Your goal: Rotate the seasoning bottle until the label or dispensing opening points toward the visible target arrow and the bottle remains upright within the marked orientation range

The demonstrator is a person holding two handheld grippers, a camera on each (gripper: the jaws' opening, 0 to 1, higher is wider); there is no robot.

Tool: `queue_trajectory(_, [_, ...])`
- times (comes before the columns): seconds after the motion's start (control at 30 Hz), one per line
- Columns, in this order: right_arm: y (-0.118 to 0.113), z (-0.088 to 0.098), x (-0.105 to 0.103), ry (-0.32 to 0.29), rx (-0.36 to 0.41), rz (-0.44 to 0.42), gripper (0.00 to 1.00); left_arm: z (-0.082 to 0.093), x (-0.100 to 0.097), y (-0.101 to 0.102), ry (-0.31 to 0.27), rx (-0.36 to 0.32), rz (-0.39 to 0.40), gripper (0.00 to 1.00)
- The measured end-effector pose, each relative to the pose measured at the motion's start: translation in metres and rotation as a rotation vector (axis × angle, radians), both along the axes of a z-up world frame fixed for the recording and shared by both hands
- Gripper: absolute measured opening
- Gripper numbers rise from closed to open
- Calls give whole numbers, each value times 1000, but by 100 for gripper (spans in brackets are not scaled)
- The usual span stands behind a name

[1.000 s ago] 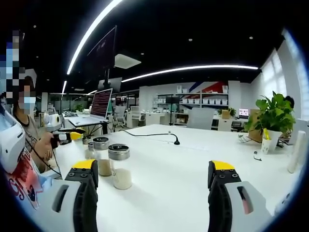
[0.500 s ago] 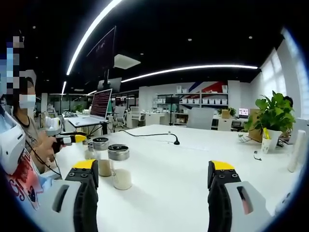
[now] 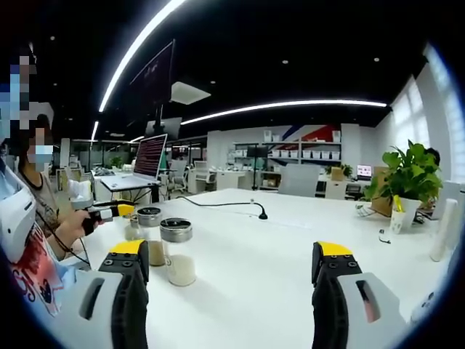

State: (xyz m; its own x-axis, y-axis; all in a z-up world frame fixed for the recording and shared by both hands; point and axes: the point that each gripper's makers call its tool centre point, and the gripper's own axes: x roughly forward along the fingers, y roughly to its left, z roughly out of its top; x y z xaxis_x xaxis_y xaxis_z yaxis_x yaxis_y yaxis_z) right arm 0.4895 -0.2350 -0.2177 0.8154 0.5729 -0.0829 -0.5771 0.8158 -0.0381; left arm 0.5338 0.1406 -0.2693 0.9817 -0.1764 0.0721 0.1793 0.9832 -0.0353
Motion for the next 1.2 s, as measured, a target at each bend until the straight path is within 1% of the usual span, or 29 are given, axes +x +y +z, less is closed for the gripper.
queue_trajectory(0.13, [-1, -1, 0, 4, 1, -2, 96, -5, 2, 2, 15, 6, 7, 41])
queue_trajectory(0.2, [-1, 0, 1, 4, 1, -4, 96, -7, 3, 5, 14, 27, 22, 34])
queue_trajectory(0.23, [-1, -1, 1, 4, 1, -4, 96, -6, 3, 3, 11, 18, 10, 34])
queue_trajectory(0.47, [2, -1, 0, 7, -3, 6, 96, -5, 1, -2, -8, 53, -15, 34])
queue_trajectory(0.67, [1, 0, 0, 4, -4, 3, 96, -6, -1, -3, -9, 52, -33, 33])
queue_trajectory(0.73, [1, 0, 1, 6, -1, 5, 96, -6, -2, -3, -18, 53, -38, 33])
queue_trajectory(0.87, [3, 0, -1, 4, -8, 10, 96, -7, -2, -3, -43, 45, -63, 33])
queue_trajectory(0.93, [2, 1, -1, -1, -6, 7, 96, -7, -2, -4, -32, 50, -80, 33])
queue_trajectory(1.07, [3, -1, 0, 9, -7, 8, 96, -8, -2, -3, -27, 57, -106, 33])
queue_trajectory(1.2, [2, -1, 1, 10, -3, 5, 96, -8, -2, -4, -24, 64, -155, 33])
